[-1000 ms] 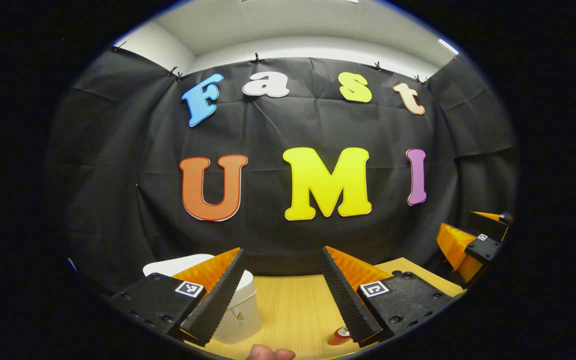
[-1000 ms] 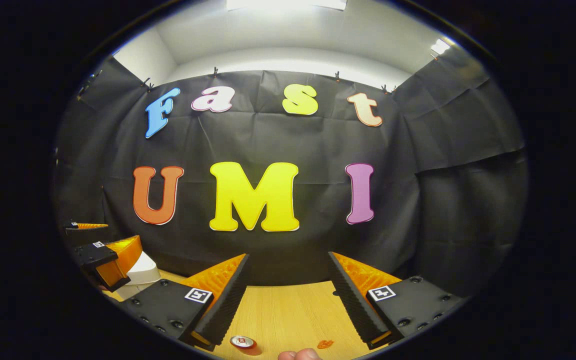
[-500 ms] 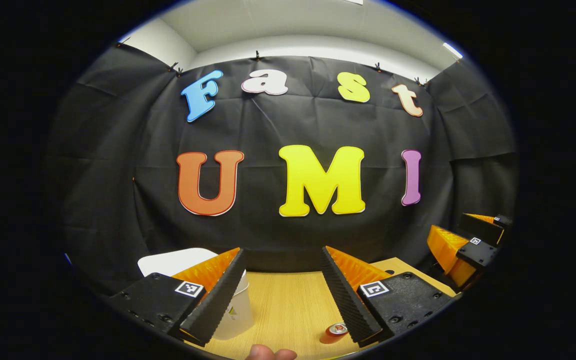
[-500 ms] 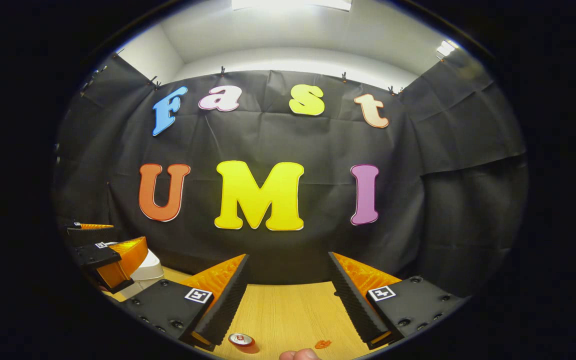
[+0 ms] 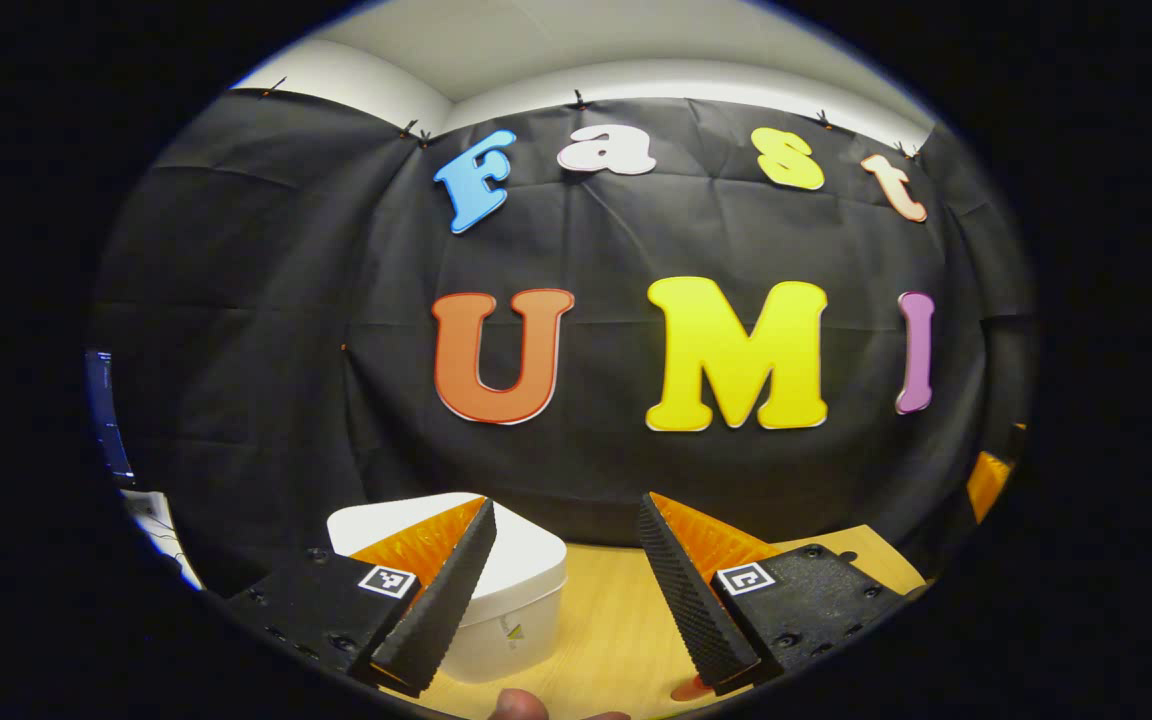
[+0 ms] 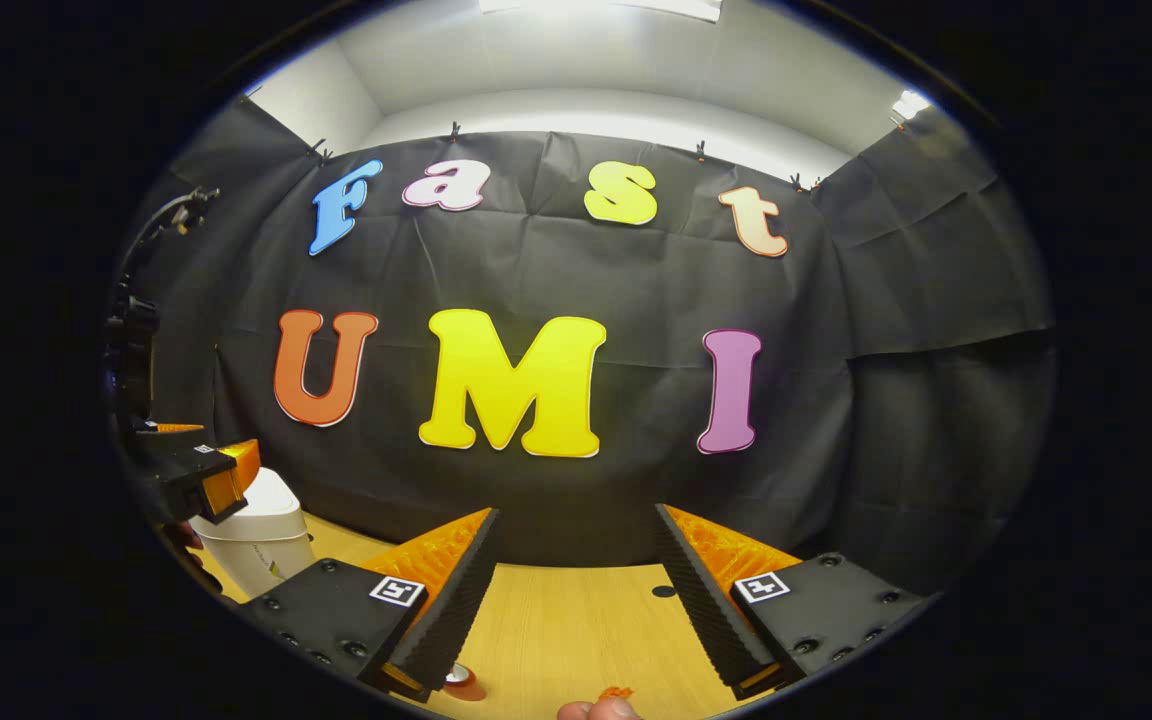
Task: Press the lid of the desktop garbage bin to open it, pick up the crumpled paper on the desktop and throw it into the bin, then pick up the pop can on the desktop and drop it into the bin, and finally close the garbage bin lid.
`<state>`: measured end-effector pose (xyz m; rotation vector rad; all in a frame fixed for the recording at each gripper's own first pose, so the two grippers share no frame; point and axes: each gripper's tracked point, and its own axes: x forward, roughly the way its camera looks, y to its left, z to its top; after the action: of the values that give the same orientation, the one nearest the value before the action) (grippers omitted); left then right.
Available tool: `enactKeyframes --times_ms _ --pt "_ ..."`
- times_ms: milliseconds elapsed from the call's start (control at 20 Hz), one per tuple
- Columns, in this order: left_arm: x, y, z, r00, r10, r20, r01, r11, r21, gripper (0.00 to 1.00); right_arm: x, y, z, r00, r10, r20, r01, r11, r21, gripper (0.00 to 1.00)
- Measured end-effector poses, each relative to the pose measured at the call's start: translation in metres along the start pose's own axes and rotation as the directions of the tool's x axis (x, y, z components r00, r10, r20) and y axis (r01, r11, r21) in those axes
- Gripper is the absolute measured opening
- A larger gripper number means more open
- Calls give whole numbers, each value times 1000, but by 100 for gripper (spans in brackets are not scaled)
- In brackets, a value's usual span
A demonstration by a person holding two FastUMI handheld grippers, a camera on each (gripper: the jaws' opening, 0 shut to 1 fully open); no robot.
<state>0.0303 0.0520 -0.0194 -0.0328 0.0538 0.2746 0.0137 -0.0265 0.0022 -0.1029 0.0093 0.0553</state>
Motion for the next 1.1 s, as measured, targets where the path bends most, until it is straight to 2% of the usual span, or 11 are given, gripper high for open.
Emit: enactKeyframes --times_ms 100,150,200,350,400,500,550,650,850,1100 --pt "19 29 -15 991 125 -53 -125 992 0 89 6 -7 0 1000 5 -1 -5 1000 -3 96" --pt "22 38 -22 984 160 -79 -161 987 -9 87 9 -10 1 1000 8 -2 -8 1000 -3 96" --pt "26 45 -26 978 185 -100 -188 982 -16 80 12 -11 -1 1000 11 -4 -11 1000 -2 96" --pt "32 60 -30 958 256 -129 -261 965 -20 69 18 -12 -2 1000 29 -8 -29 1000 2 96" --pt "33 64 -32 953 272 -137 -277 961 -22 61 21 -13 -3 999 34 -9 -34 999 2 96" --pt "37 69 -35 944 292 -153 -300 954 -28 53 24 -12 -4 999 46 -12 -46 999 6 96" --pt "41 73 -39 939 304 -164 -312 950 -26 40 28 -12 -5 998 53 -16 -53 999 12 96" --pt "47 73 -41 933 311 -181 -320 947 -20 26 31 -10 -9 998 65 -24 -64 998 17 96" --pt "53 77 -55 916 332 -224 -340 941 6 13 35 -4 -12 995 89 -34 -88 996 20 96" --pt "57 73 -70 904 326 -276 -339 941 2 6 38 -6 -15 995 93 -41 -92 995 25 96"
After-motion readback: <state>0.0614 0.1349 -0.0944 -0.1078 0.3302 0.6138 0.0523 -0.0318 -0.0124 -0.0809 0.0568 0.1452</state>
